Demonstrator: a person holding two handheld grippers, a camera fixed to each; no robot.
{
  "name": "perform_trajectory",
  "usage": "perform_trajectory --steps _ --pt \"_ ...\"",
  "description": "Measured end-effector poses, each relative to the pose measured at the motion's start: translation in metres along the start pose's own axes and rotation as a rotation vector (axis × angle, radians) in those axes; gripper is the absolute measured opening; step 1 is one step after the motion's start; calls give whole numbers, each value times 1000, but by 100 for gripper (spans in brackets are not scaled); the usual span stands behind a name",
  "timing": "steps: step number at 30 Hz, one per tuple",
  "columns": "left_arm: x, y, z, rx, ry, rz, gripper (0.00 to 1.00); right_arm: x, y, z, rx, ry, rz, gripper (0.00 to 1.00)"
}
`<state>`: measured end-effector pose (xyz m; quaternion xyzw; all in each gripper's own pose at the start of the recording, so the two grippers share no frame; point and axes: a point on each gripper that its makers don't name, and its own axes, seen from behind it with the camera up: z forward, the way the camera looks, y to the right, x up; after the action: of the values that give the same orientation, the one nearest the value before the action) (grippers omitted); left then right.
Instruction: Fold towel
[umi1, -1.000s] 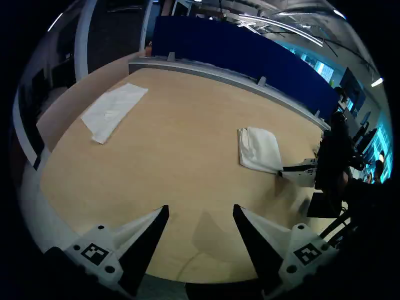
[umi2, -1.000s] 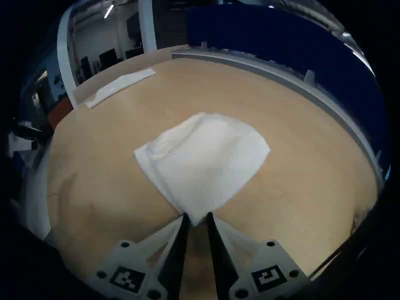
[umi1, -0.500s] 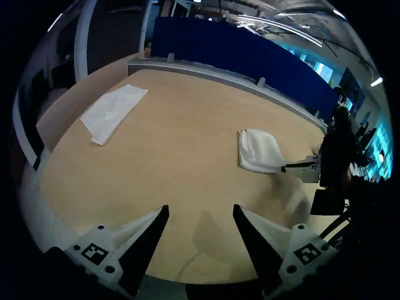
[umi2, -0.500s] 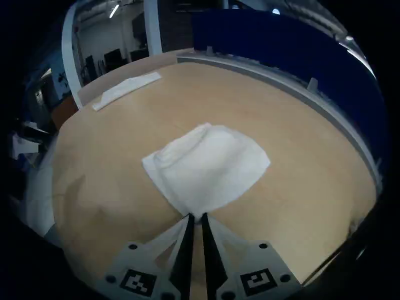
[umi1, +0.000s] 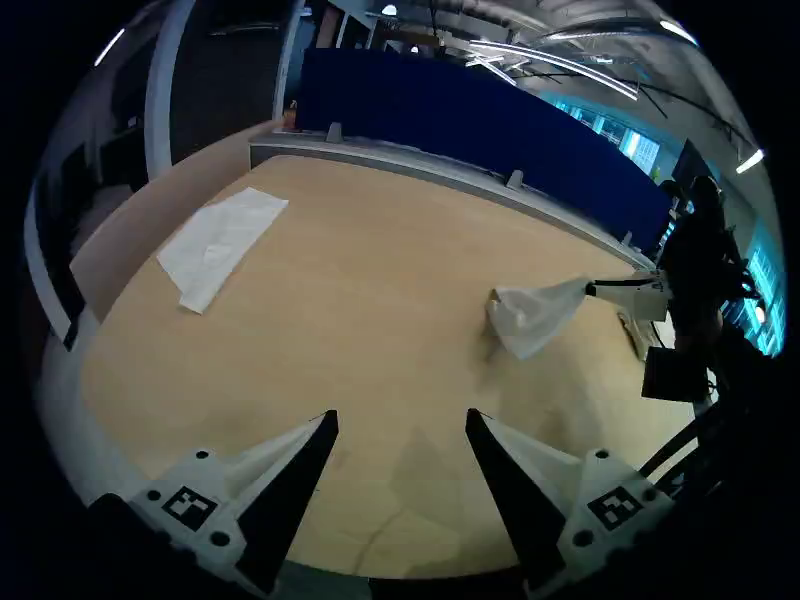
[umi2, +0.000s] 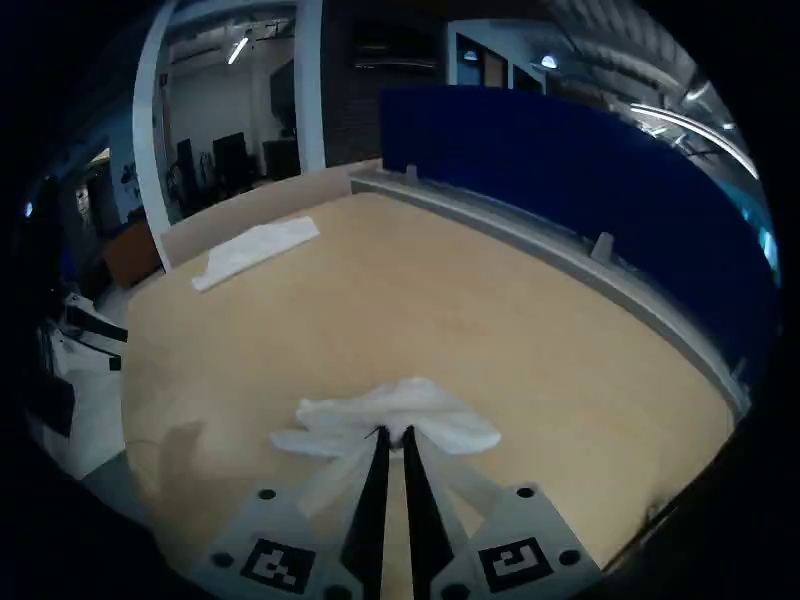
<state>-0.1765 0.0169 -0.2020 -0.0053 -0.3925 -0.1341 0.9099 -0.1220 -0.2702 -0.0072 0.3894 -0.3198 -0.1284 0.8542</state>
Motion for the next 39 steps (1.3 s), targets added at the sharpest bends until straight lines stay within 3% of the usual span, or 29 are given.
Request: perform_trajectory --steps 8,19,39 --pt "11 12 1 -24 19 14 95 42 24 -32 -33 62 1 9" --pt "24 22 4 -40 30 36 95 51 70 -68 -84 82 33 9" --pt "32 32 8 -35 26 44 95 54 221 -138 -239 69 65 9"
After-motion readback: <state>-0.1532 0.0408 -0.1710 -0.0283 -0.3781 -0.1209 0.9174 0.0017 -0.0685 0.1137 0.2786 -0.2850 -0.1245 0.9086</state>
